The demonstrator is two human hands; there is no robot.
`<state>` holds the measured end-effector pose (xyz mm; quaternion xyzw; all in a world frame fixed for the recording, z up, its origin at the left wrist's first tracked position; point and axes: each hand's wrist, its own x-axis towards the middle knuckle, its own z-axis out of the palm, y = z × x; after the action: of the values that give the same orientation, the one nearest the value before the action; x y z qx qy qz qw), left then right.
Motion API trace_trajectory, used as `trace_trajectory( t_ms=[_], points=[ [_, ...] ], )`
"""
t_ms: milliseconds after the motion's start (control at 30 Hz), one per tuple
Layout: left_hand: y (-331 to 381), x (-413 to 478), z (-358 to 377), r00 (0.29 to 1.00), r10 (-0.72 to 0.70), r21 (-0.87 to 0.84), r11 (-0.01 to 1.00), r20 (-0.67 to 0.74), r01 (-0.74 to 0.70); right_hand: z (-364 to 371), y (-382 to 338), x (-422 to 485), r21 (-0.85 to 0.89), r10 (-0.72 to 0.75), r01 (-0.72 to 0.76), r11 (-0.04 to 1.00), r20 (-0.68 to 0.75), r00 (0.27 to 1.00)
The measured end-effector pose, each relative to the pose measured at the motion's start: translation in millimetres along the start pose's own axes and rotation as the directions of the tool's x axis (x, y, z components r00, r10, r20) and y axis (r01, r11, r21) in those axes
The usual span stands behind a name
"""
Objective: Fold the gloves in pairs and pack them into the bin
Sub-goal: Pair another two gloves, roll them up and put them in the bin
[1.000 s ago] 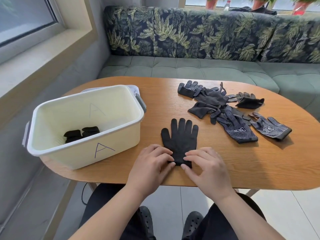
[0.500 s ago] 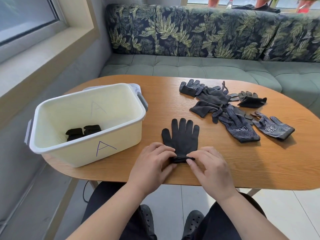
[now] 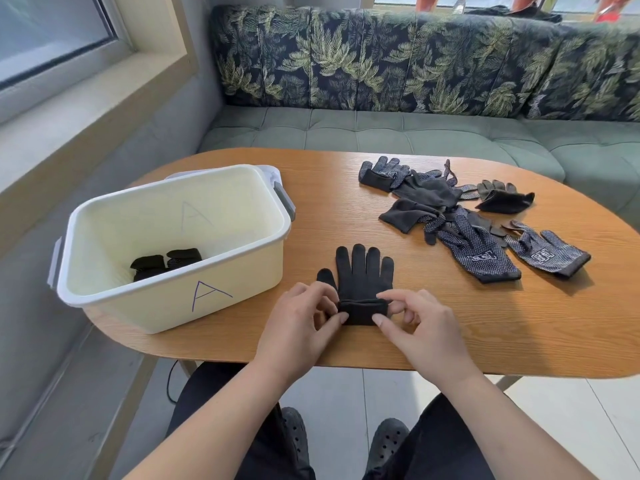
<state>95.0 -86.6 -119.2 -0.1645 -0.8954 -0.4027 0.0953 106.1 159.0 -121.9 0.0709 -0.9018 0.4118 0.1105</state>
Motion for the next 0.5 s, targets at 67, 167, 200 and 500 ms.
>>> trace_trajectory(
  t_ms=[67, 167, 200, 500],
  points=[
    [-0.6, 1.5, 0.8, 1.000, 0.015, 0.036, 0.999, 0.002, -0.015, 0.1, -1.7, 0.3, 0.008, -0.021, 0.021, 1.000, -0.004, 1.000],
    [-3.0, 3.0, 2.2, 0.996, 0.088, 0.099, 0.991, 0.000, -0.088, -0.9, -0.3, -0.3, 0.006, -0.035, 0.035, 0.999, -0.027, 0.999],
    [-4.3, 3.0, 3.1, 0.993, 0.120, 0.126, 0.985, -0.003, -0.119, -0.6, 0.8, -0.9, -0.019, -0.056, 0.055, 0.998, -0.035, 0.998],
    [-11.3, -0.4, 12.2, 0.959, 0.282, 0.295, 0.919, -0.028, -0.261, 10.9, 6.0, -8.2, -0.346, -0.324, 0.256, 0.902, -0.155, 0.933]
  ],
)
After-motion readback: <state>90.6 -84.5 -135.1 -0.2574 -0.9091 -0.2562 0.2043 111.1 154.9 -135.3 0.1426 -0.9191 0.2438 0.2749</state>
